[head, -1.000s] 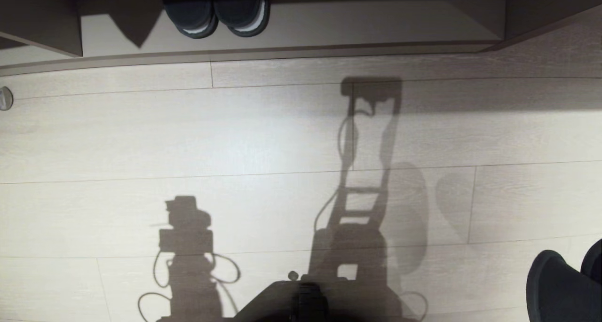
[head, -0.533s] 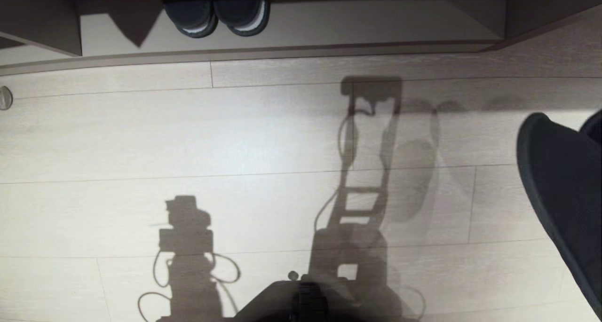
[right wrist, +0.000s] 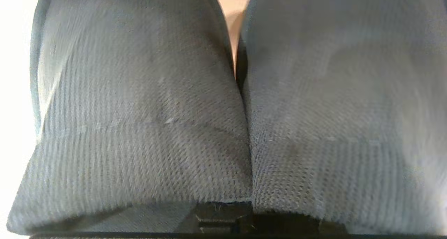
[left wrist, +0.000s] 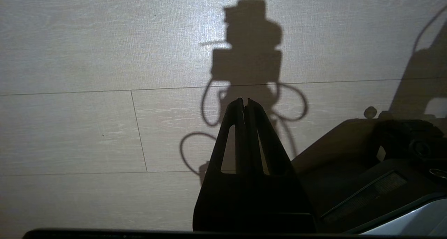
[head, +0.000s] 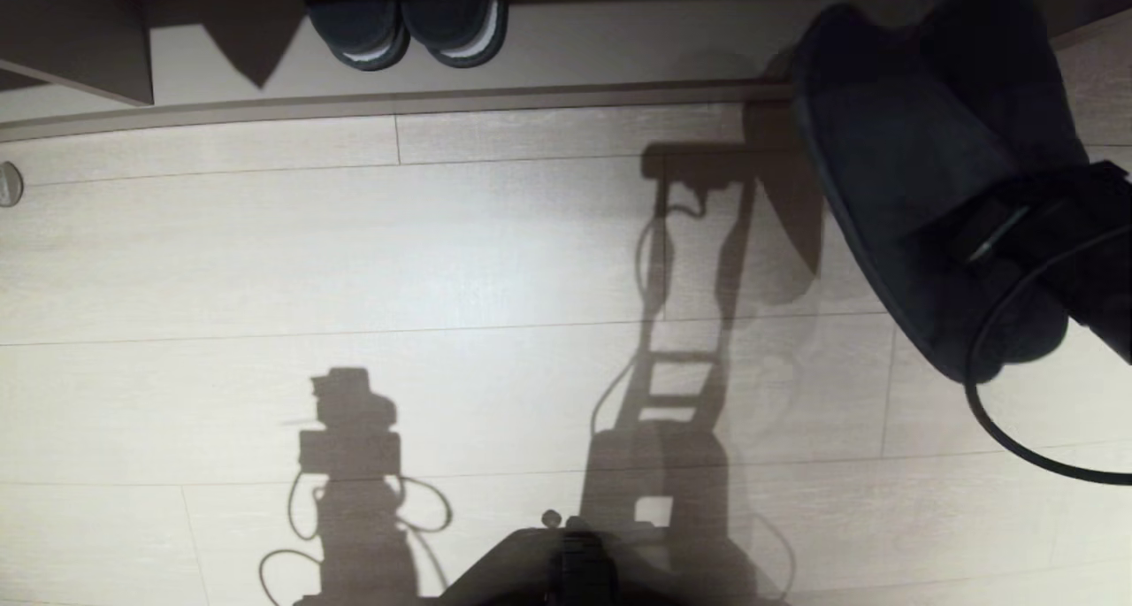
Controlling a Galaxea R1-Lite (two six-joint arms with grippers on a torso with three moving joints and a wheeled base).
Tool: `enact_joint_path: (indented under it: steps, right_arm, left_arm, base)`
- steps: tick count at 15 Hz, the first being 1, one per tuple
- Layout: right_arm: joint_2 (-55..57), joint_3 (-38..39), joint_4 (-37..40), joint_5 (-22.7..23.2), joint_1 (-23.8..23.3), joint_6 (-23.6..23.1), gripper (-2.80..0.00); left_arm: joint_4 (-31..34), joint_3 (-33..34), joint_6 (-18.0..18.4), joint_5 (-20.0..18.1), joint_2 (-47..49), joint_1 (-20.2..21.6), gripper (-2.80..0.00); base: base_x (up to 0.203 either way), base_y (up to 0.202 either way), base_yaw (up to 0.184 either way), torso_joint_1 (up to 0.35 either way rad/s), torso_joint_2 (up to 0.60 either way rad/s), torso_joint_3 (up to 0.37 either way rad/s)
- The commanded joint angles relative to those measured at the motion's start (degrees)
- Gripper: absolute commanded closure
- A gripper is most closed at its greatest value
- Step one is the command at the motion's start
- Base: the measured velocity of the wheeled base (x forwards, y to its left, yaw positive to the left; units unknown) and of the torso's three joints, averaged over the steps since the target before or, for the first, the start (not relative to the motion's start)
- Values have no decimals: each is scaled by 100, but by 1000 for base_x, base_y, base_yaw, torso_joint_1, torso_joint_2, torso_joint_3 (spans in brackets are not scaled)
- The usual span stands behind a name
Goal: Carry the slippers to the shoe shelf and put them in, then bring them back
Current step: Place the slippers into the shoe cabinet
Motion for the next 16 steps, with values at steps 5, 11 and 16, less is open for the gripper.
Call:
enact_joint_path:
  steps: [5, 11, 16]
  right_arm:
    - [1029, -1409, -207, 14, 55, -29, 0]
    - [2022, -4338, 672, 59, 7, -33, 0]
    - [2828, -6228, 1160, 291, -90, -7, 0]
  left_arm:
    - [0, 9, -2, 1, 0, 3, 0]
    - [0, 9, -11, 1, 0, 0, 0]
    - [0, 9, -11, 1, 0, 0, 0]
  base:
    - [0, 0, 0, 0, 0, 0]
    - [0, 0, 0, 0, 0, 0]
    - [0, 0, 0, 0, 0, 0]
